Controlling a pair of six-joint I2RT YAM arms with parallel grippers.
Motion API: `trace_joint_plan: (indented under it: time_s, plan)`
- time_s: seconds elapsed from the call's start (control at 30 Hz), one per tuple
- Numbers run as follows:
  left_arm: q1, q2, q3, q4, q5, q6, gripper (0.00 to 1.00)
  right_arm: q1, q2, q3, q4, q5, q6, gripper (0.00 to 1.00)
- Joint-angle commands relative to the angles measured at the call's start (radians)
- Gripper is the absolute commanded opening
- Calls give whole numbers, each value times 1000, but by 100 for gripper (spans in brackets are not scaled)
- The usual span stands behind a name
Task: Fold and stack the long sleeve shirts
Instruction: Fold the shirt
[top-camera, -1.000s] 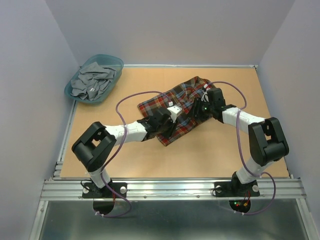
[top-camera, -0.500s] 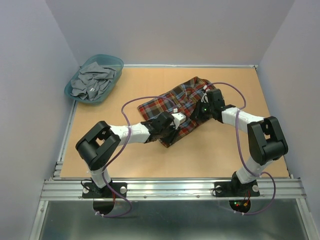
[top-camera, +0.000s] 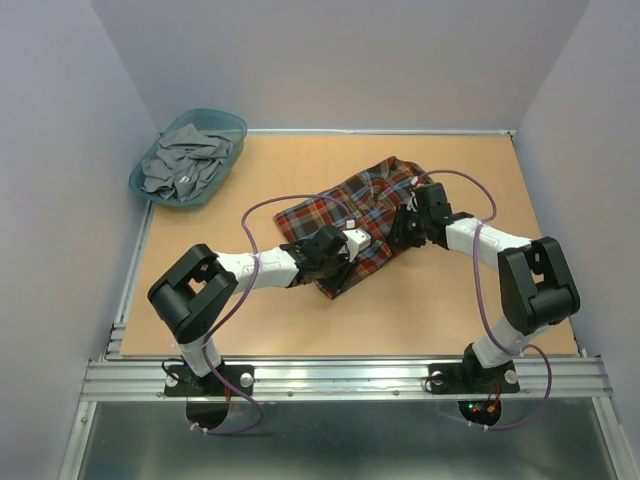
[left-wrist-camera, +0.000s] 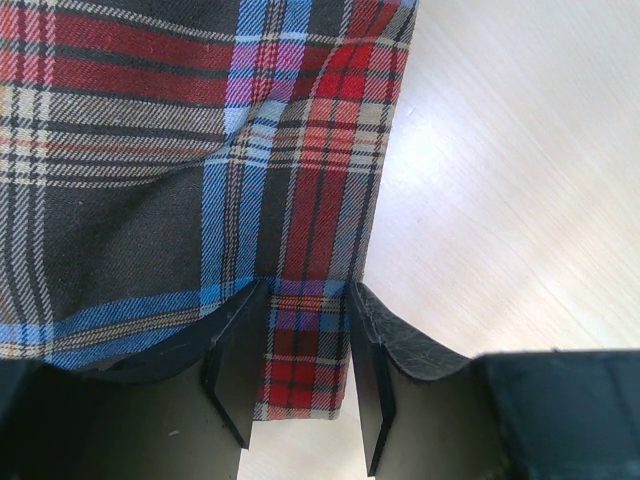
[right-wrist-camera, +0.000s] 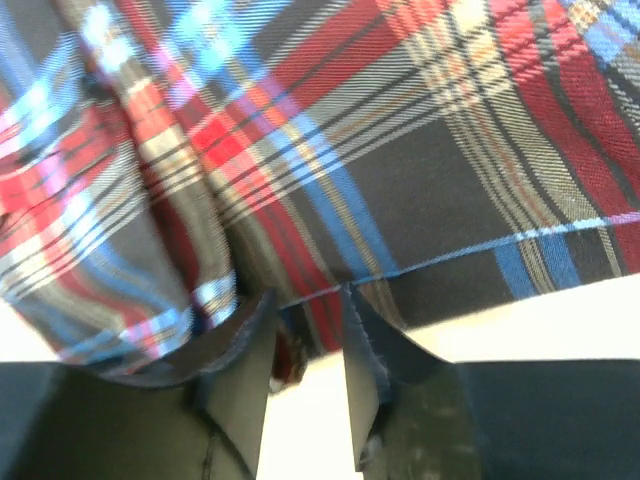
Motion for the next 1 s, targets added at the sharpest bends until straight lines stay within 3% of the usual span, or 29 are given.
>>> trace_joint_plan:
  time_s: [0.0, 0.13, 0.33, 0.5, 0.63, 0.77, 0.97]
  plan:
    - [-8, -14, -26, -105, 32, 3, 48, 1, -113, 51, -11, -48, -28, 48]
    - [-8, -15, -27, -103, 32, 2, 48, 8, -131, 63, -13, -91, -23, 64]
    - [-8, -17, -26, -102, 38, -6, 49, 61, -93, 48, -16, -83, -22, 67]
    - [-8, -28, -38, -100, 38, -11, 49, 69, -52, -6, -18, 45, 3, 59]
    - [-8, -35, -50, -106, 55, -18, 49, 69, -20, -38, -18, 157, 3, 37]
    - [-8, -38, -69, -115, 68, -37, 49, 67, 13, -60, -21, 196, 3, 30]
    - [-7, -54, -70, -131, 90, -53, 49, 61, -19, -84, -36, 233, 4, 28]
